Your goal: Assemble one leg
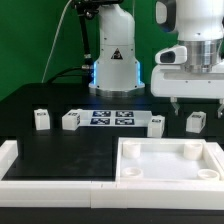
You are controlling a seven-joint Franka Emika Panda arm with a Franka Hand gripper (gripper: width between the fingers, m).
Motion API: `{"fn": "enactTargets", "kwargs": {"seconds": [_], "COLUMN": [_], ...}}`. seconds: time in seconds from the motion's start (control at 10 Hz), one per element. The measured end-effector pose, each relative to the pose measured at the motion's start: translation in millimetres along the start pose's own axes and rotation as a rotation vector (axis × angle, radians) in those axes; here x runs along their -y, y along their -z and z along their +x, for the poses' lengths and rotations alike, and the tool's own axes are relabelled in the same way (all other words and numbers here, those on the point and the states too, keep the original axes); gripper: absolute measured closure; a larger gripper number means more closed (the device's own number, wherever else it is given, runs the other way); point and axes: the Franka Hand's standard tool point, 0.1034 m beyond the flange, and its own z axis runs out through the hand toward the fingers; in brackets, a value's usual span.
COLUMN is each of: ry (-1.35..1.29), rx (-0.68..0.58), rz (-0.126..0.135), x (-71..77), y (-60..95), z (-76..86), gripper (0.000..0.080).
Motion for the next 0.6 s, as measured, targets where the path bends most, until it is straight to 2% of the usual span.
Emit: {"fn": "enactTargets", "kwargs": {"seconds": [0.3, 0.4, 0.5, 0.6], "ry": [0.043, 0.076, 0.058, 0.028], "rx": [0.010, 0.074, 0.176, 0.272], "rz": [-0.005, -0.030, -0.031, -0.047], "x": [-2.4, -10.6, -24.5, -30.0], "y": [-0.1, -1.7, -4.8, -7.3], "z": [1.6, 1.2, 6.8, 4.6], "gripper": [0.0150, 0.0150, 0.0150, 0.0150]}}
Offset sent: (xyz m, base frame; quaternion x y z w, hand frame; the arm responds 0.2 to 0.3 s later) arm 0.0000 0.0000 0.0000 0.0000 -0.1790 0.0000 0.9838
